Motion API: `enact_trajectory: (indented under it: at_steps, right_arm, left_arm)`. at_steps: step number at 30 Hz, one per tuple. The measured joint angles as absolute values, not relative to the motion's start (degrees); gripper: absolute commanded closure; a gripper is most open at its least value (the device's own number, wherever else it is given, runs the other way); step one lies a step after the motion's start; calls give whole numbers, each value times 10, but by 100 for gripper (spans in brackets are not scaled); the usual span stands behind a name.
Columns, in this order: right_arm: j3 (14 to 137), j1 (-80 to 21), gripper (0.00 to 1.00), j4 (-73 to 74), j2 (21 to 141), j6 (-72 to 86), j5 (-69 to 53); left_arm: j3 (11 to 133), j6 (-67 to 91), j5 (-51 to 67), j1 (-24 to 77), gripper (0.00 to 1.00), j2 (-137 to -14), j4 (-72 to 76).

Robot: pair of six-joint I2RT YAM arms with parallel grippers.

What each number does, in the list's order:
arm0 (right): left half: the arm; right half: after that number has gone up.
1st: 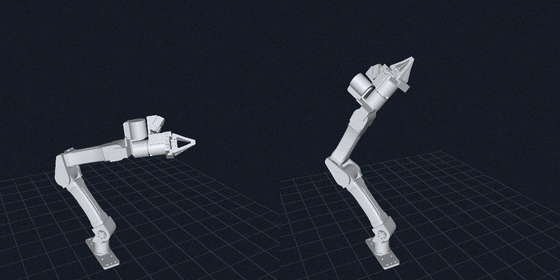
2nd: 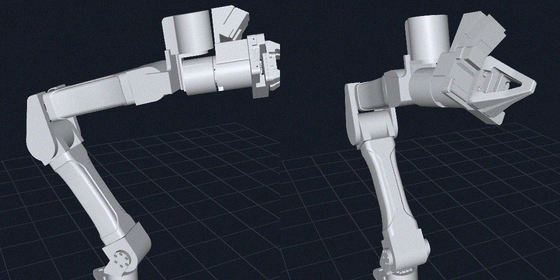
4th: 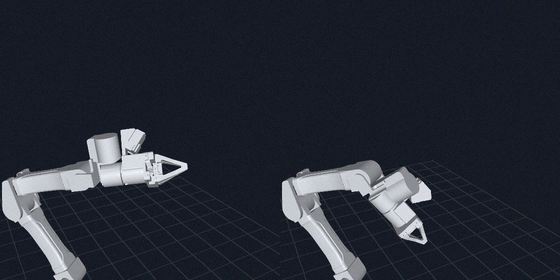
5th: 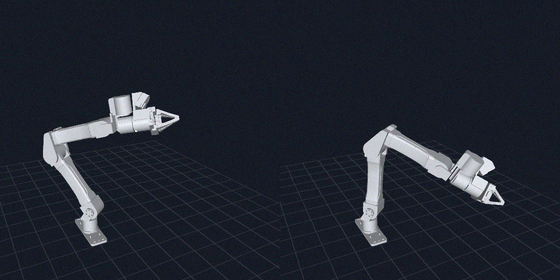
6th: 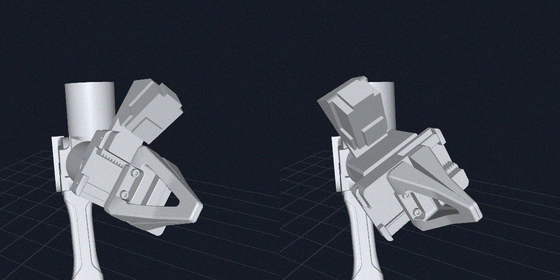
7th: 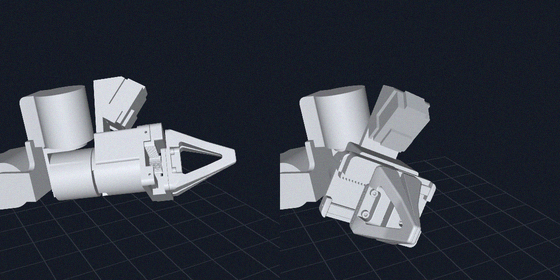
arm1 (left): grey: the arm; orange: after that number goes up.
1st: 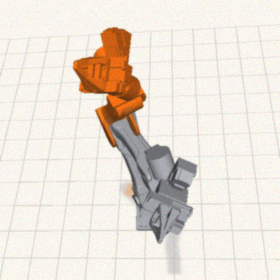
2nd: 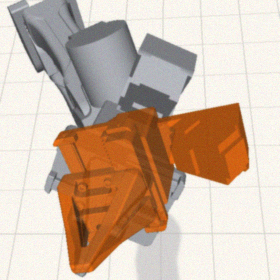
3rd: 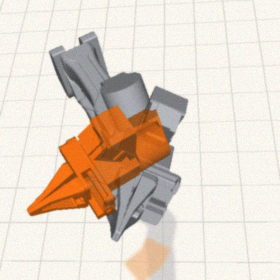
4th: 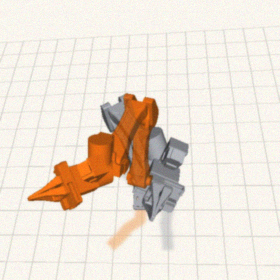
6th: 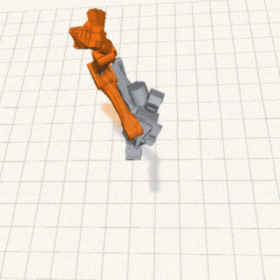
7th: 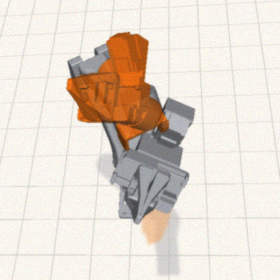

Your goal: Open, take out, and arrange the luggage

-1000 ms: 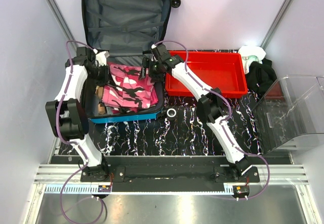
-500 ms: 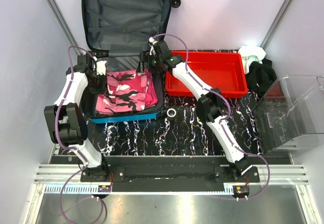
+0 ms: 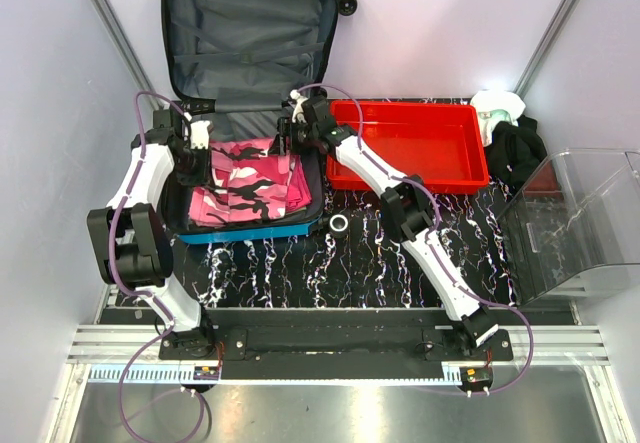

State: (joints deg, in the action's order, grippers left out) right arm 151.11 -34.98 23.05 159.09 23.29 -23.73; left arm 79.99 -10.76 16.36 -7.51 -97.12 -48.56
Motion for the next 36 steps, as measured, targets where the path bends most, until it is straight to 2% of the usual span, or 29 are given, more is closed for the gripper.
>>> enact_trajectory:
  at_steps: [4,24,25,27,28,29,36]
  right_arm:
    - [1484,-352,43,230,1574,218,-230]
    - [1466,-396,45,298,1518,173,-155]
    - [1466,-396,57,299,1518,172,-150]
    - [1466,-396,74,299,1519,168,-133]
    - [1466,-396,90,300,1520,163,-127]
    - [1466,-396,100,300,1520,163,-124]
    - [1471,-394,100,308,1522,160,-121]
  left_arm:
    - [800,-108,164,-75,100,-971,-485]
    - [800,-107,165,-75,100,-974,-485]
    - [800,-107,166,-75,100,-974,-486]
    - [800,-107,168,-75,100,-974,-485]
    - [800,-107,168,-75,100,-974,-485]
    - [800,-107,168,-75,100,-974,-486]
    - [800,-108,171,-75,100,-973,-486]
